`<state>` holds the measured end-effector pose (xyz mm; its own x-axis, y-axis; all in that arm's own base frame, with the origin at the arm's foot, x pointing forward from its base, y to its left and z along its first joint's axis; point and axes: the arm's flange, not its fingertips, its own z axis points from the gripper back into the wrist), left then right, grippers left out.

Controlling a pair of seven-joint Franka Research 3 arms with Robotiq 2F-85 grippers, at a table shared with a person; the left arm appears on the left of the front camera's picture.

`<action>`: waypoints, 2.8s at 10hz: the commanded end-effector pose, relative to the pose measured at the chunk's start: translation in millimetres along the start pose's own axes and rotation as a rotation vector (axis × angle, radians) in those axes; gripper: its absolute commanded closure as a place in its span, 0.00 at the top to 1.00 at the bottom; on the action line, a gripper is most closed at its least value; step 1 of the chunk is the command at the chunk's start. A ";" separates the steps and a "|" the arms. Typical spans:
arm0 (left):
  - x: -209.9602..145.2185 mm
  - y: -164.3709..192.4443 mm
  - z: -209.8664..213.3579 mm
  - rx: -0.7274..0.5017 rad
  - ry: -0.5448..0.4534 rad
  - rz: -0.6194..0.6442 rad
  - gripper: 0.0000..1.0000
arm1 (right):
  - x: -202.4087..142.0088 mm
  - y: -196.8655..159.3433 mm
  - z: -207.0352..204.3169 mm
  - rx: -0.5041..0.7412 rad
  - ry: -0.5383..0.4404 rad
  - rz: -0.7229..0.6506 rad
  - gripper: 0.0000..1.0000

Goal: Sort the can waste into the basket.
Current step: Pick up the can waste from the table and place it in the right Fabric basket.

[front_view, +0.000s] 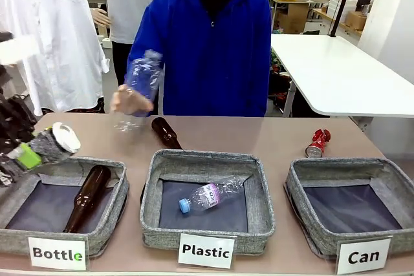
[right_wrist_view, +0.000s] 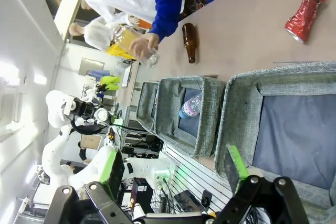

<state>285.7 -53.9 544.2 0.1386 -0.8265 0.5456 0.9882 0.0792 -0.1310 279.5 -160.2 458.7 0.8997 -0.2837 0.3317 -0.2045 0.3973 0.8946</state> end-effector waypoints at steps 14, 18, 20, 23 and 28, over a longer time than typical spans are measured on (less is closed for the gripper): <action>17.1 61.0 -1.3 -0.058 -0.124 0.065 0.34 | 2.6 0.1 -0.4 0.024 -0.017 0.024 1.00; -69.8 20.5 34.2 0.003 -0.287 0.073 0.34 | 2.6 0.1 -0.4 0.024 -0.017 0.024 1.00; -60.0 23.5 26.7 -0.001 -0.285 0.091 0.34 | 2.6 0.1 -0.4 0.024 -0.017 0.024 1.00; 15.3 39.9 -7.1 -0.009 -0.259 0.130 0.34 | 2.6 0.1 -0.4 0.024 -0.017 0.024 1.00; 239.1 61.8 -125.6 -0.074 -0.131 -0.039 0.34 | -30.8 79.7 86.7 -0.163 -0.076 0.087 1.00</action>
<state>340.4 -295.0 565.0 0.1127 -0.7274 0.6769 0.9857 -0.0038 -0.1682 220.0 -187.2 534.7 0.8506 -0.2866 0.4409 -0.2407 0.5333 0.8109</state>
